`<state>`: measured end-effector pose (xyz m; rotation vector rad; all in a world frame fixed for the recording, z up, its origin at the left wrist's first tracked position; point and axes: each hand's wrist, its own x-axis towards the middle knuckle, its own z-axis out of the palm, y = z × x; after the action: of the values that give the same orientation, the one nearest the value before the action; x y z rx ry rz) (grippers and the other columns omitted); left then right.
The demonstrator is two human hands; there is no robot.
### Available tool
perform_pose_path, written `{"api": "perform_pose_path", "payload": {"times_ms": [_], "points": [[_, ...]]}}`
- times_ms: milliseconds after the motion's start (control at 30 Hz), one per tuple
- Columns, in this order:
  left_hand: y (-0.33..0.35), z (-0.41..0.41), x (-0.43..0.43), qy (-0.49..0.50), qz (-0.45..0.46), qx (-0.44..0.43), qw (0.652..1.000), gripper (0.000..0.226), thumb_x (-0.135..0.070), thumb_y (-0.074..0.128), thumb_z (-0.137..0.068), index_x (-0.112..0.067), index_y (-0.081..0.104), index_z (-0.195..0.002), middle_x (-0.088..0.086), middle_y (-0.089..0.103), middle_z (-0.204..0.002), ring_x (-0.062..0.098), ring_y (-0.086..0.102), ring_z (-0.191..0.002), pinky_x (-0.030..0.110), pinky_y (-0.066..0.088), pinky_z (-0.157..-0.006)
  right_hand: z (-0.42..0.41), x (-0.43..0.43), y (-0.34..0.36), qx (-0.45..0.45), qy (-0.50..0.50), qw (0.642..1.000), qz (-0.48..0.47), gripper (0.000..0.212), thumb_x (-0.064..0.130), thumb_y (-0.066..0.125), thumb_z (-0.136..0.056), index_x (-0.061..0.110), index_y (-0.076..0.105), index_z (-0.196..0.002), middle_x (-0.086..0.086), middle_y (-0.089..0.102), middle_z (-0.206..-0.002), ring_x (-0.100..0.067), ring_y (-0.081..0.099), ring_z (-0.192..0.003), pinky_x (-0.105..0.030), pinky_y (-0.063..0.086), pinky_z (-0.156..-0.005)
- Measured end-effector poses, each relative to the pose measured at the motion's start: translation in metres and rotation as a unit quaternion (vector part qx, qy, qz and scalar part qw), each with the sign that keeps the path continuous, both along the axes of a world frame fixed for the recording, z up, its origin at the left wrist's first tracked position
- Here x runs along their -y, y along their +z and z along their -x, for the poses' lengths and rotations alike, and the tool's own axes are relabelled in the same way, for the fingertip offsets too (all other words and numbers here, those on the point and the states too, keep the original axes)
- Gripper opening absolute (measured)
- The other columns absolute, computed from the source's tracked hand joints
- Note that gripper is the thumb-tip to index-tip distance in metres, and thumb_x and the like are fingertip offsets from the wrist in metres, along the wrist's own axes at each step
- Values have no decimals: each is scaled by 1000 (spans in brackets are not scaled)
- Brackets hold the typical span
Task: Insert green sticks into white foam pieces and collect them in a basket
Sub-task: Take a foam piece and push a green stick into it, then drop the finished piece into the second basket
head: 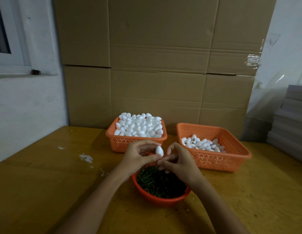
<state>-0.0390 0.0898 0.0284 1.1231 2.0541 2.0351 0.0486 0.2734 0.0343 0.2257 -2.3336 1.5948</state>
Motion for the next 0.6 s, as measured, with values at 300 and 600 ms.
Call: {"api": "perform_pose_path", "payload": {"times_ms": [300, 600], "points": [[0, 2, -1, -10, -13, 9, 1000, 38, -32, 90, -75, -29, 78, -111, 3, 80, -111, 19, 74, -112, 39, 58, -94, -3, 2, 1, -11, -2, 1000, 6, 29, 2, 77, -91, 5, 51, -104, -10, 80, -90, -26, 79, -85, -37, 63, -70], [4, 0, 0, -30, -61, 65, 996, 37, -27, 62, -95, -1, 69, -120, 16, 78, -110, 31, 73, -98, 34, 57, -65, -12, -38, 19, -44, -191, 959, 204, 22, 3, 82, -86, 1, 66, -101, -16, 79, -85, -26, 77, -72, -32, 64, -62]]}}
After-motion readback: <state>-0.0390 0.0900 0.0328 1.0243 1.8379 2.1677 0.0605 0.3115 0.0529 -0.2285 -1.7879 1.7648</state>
